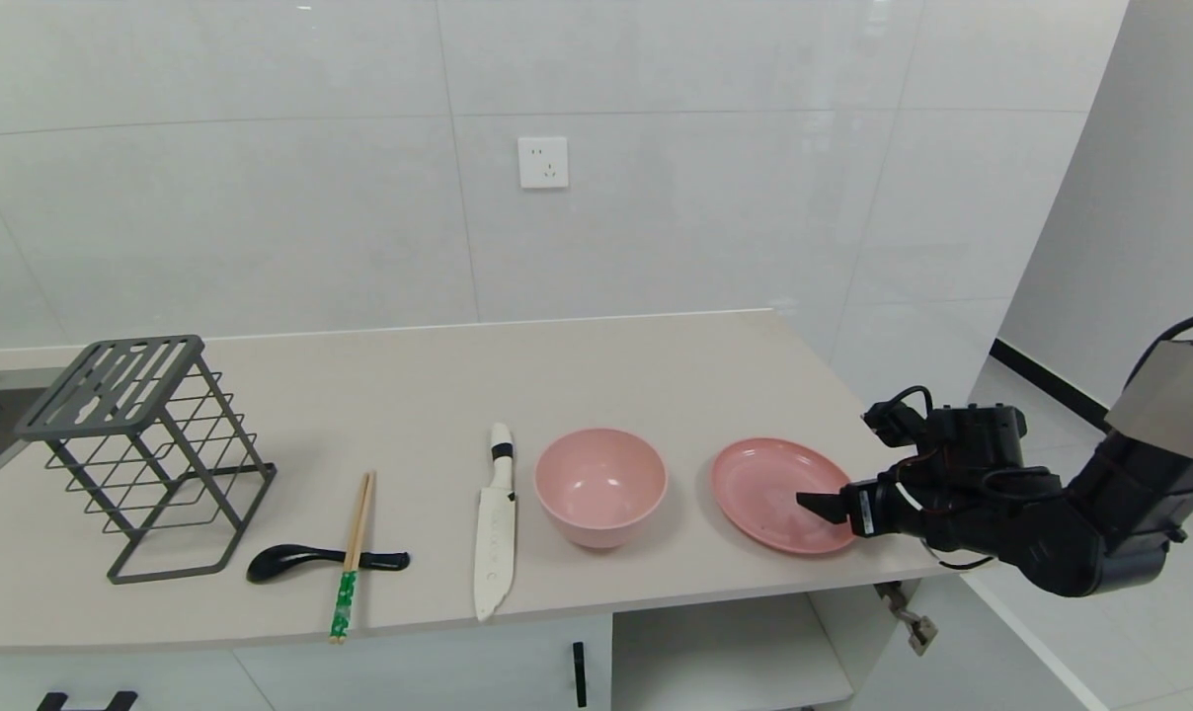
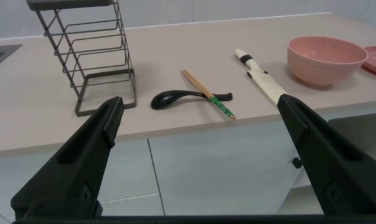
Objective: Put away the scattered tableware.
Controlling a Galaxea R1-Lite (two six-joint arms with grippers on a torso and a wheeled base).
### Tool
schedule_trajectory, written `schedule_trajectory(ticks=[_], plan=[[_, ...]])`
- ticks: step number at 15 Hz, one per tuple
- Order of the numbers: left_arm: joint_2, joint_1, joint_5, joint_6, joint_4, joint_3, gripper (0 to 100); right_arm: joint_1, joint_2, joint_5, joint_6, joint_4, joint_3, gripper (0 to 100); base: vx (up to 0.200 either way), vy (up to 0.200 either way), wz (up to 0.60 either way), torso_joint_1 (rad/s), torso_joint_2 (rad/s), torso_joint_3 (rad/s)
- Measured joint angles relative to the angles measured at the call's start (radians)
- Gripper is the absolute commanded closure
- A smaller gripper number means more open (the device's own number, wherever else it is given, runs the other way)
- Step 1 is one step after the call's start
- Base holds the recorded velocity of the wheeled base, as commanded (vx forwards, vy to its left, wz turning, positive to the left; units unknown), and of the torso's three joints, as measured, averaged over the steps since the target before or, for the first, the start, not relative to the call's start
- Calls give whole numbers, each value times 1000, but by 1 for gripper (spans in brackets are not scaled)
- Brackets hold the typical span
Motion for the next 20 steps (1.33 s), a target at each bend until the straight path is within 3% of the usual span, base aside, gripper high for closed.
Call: schedule_trajectory(ticks=[1,2,10,15,17,18,20], plan=[[0,0,0,0,0,0,0,0,2,0,-1,0,-1,0,0,0,0,0,0,0],[0,0,0,0,0,0,0,0,5,0,-1,1,-3,100,0,0,0,0,0,0],[0,0,0,-1,0,0,0,-2,5,-64,11,2,-33,100,0,0,0,0,0,0],[0,0,-2,-12,-1,0,0,-22,-212,-32,99,118,-154,100,0,0,0,0,0,0],[0,0,3,1,-2,0,0,-27,-357,-7,119,255,-194,100,0,0,0,0,0,0],[0,0,7,35,-5,0,0,-28,-425,0,124,300,-197,100,0,0,0,0,0,0],[0,0,0,66,-10,0,0,-17,-545,10,129,345,-138,100,0,0,0,0,0,0]])
